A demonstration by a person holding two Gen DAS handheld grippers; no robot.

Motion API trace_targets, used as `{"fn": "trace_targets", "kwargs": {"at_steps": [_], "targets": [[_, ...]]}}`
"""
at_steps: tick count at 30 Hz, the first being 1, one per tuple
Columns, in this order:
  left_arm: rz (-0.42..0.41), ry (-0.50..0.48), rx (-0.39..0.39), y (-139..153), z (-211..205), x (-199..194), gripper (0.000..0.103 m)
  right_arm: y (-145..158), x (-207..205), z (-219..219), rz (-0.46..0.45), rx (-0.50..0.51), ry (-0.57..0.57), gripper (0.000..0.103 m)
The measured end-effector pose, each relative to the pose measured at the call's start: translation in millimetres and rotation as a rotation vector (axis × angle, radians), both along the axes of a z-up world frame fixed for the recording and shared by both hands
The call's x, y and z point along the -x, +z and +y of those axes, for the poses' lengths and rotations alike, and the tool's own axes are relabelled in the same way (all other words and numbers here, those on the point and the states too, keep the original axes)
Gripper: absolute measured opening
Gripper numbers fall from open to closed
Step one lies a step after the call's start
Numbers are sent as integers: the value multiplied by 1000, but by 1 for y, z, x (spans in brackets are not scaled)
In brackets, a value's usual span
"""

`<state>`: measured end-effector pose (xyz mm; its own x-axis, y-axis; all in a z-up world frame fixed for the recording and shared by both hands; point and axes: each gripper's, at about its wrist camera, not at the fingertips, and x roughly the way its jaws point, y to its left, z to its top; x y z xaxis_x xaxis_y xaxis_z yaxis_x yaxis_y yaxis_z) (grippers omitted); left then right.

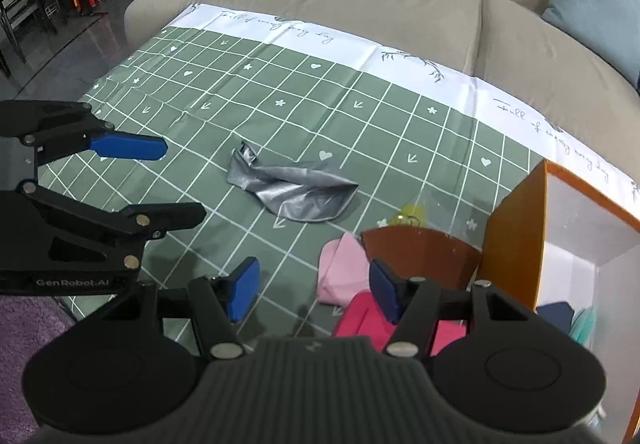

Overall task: Organize soft objects
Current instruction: 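Grasp the silver foil balloon with the left gripper while the right gripper grasps the brown leather piece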

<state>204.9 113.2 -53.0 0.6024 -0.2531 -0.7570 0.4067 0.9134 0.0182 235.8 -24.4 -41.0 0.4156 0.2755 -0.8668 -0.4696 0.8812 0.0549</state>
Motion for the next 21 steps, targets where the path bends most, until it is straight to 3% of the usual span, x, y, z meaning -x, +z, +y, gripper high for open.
{"fn": "trace_targets", "kwargs": {"at_steps": [10,17,20,21], "targets": [[36,-66,-26,-22,1,-44,80,0,-69,-9,70,57,53,61],[78,-200,-68,-52,-11,-81,83,-29,-112,-13,169,146,50,61],[116,-222,-89,-69,-14,-95,79,-47,-127,-21,233,201,40,62],[131,-219,-97,-75,-15,-100,77,-53,-132,-24,263,215,33,67]]}}
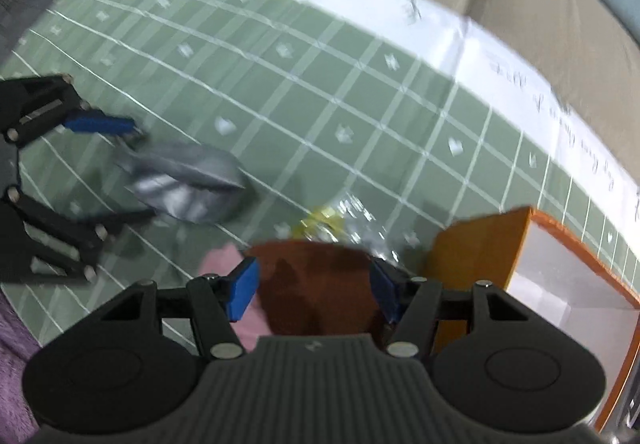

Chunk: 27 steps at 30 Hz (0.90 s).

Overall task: Organize soft objects
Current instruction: 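Grasp the silver foil balloon with the left gripper while the right gripper grasps the brown leather piece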

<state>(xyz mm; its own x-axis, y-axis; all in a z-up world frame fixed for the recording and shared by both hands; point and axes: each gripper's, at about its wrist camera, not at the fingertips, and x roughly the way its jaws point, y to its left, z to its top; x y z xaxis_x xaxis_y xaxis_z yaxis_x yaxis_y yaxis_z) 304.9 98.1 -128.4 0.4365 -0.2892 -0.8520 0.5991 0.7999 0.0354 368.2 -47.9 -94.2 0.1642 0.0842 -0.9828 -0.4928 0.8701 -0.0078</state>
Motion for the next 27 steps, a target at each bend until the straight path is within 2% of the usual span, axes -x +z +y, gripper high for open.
{"fn": "trace_targets", "kwargs": {"at_steps": [2,3,5,7,9,10,11,13,17,22,25,27], "targets": [[20,-5,-23,-9,-3,-5,75,-10,-7,-6,43,15,-18,76],[23,-4,-33,-12,-4,-7,72,-12,-8,-5,35,34,-2,77],[29,1,-35,-18,-8,-9,61,-16,-9,1,34,76,40,80],[35,15,-36,-22,-12,-12,49,-18,-10,8,35,95,66,78],[38,30,-37,-24,-14,-13,39,-19,-11,12,73,60,88,76],[37,36,-31,-24,-14,-13,30,-20,-12,14,86,52,93,76],[44,39,-26,-23,-15,-14,26,-23,-13,16,102,57,93,76],[47,34,-25,-22,-17,-14,10,-37,-17,18,160,80,64,76],[41,29,-33,-21,-18,-10,4,-62,-25,10,255,123,-13,76],[40,36,-30,-21,-15,-8,3,-75,-34,6,292,65,-67,79],[43,51,-22,-18,-10,-6,3,-74,-34,18,266,81,-40,72],[45,59,-16,-17,-7,-4,3,-70,-30,26,250,85,-8,58]]}}
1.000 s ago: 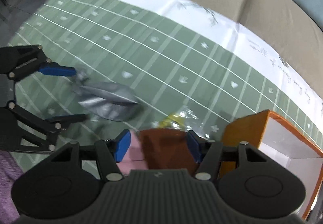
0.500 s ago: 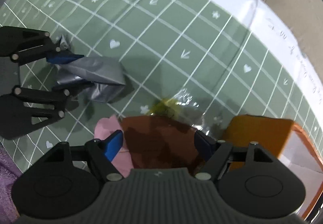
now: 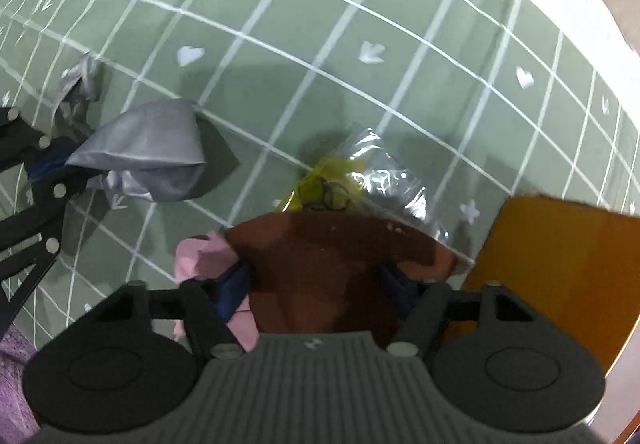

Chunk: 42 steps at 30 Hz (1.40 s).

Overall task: Organize soft objects
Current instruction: 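Grasp the silver foil balloon with the left gripper while the right gripper grasps the brown leather piece, then lift the silver balloon with the left gripper while the right gripper lifts the brown leather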

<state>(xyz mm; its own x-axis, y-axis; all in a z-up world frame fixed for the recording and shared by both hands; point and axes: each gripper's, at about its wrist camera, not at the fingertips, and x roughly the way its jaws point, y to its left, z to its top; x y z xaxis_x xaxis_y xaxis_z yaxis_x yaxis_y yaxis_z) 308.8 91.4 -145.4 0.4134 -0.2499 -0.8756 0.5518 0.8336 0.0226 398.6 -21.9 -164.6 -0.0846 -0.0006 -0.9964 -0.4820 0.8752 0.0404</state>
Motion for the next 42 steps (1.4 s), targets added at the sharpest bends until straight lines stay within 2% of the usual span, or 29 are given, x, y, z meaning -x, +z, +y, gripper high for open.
{"fn": "trace_targets", "kwargs": {"at_steps": [1,3,5,8,12,17,20,24,28,31,33,34,36,38,39,41,42], "targets": [[0,7,4,1,2,1,3,2,2,4,-7,-3,13,53],[3,24,10,2,6,2,3,6,6,11,-14,-11,37,30],[3,47,18,5,13,5,3,10,12,21,-21,-19,58,15],[4,81,13,8,23,11,3,13,22,37,-58,-15,109,10],[22,123,3,10,37,22,3,17,35,62,-31,-107,112,8],[60,187,-9,12,58,38,2,20,50,100,17,-199,121,11],[71,215,1,13,68,47,2,28,59,112,0,-211,149,36],[66,240,23,19,75,60,2,41,68,113,-33,-195,151,50],[64,250,54,24,76,70,2,36,78,102,-18,-156,173,57],[62,254,67,26,74,74,2,25,85,103,-32,-101,191,56],[62,260,75,27,74,76,2,18,87,103,-36,-79,183,45],[62,262,78,28,74,77,2,15,88,102,-48,-78,182,43],[58,264,88,30,74,78,2,20,89,97,-46,-90,177,33],[53,263,93,31,76,79,2,27,87,92,-23,-115,158,20],[51,263,95,33,76,81,2,30,85,90,-11,-129,150,11],[47,262,96,35,77,81,3,37,81,88,-9,-141,152,0],[44,263,97,37,77,82,2,42,80,88,-14,-142,158,0]]}}
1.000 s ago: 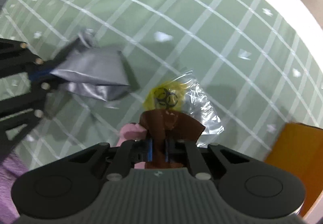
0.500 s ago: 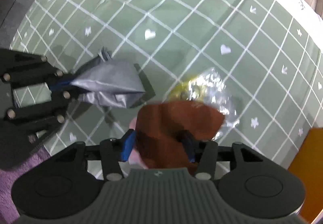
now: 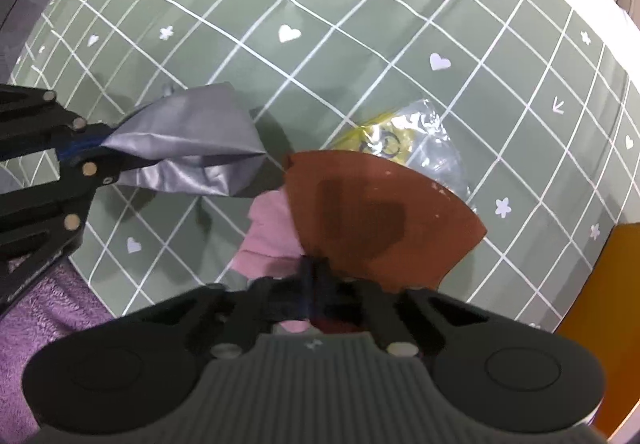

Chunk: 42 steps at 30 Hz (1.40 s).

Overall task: Organize soft objects
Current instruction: 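Lift the silver balloon with the left gripper while the right gripper lifts the brown leather, then carry the silver balloon and brown leather piece toward the shoebox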

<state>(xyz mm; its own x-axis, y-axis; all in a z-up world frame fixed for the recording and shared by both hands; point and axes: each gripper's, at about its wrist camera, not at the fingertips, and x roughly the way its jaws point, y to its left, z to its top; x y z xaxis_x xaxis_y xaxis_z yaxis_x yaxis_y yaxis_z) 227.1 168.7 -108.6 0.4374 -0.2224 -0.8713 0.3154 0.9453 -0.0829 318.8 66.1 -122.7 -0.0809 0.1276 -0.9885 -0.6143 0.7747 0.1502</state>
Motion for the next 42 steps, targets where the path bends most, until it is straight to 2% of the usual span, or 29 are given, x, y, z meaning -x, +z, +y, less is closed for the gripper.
{"fn": "trace_targets", "kwargs": {"at_steps": [5,11,17,19,20,21,23,25,26,27,29,30,32,33,36,39,42], "targets": [[-25,0,0,10,0,4,2,21,1,0,-45,-1,23,0],[-43,24,9,17,1,11,3,34,4,-9,-78,-25,-7,0],[-64,28,5,30,3,17,3,66,10,-13,-141,-36,19,0],[-65,37,0,29,2,15,3,55,9,-10,-115,-20,9,9],[-63,43,-2,27,1,14,3,44,8,-8,-109,-11,-8,27],[-62,49,-4,25,0,13,3,37,8,-7,-118,-2,-20,38],[-54,65,-5,19,0,12,3,17,8,-2,-126,22,-8,38],[-42,76,4,12,0,10,3,-2,5,0,-84,30,-30,41],[-36,82,7,9,-1,9,3,-8,3,0,-62,26,-52,48],[-31,88,12,6,-1,8,3,-12,1,0,-59,24,-71,50],[-17,93,20,1,0,6,3,-18,-2,0,-53,35,-95,46],[-11,93,19,-2,0,5,3,-21,-5,-1,-40,38,-111,38],[2,92,19,-7,1,3,3,-23,-10,-4,-27,30,-129,32],[9,92,22,-10,1,2,3,-23,-13,-6,-21,24,-132,21],[15,88,30,-13,1,1,3,-23,-17,-13,-11,14,-134,5],[12,86,35,-13,0,1,3,-21,-20,-21,1,-3,-150,5],[1,84,32,-9,-2,3,3,-9,-18,-22,-27,-9,-143,4]]}}
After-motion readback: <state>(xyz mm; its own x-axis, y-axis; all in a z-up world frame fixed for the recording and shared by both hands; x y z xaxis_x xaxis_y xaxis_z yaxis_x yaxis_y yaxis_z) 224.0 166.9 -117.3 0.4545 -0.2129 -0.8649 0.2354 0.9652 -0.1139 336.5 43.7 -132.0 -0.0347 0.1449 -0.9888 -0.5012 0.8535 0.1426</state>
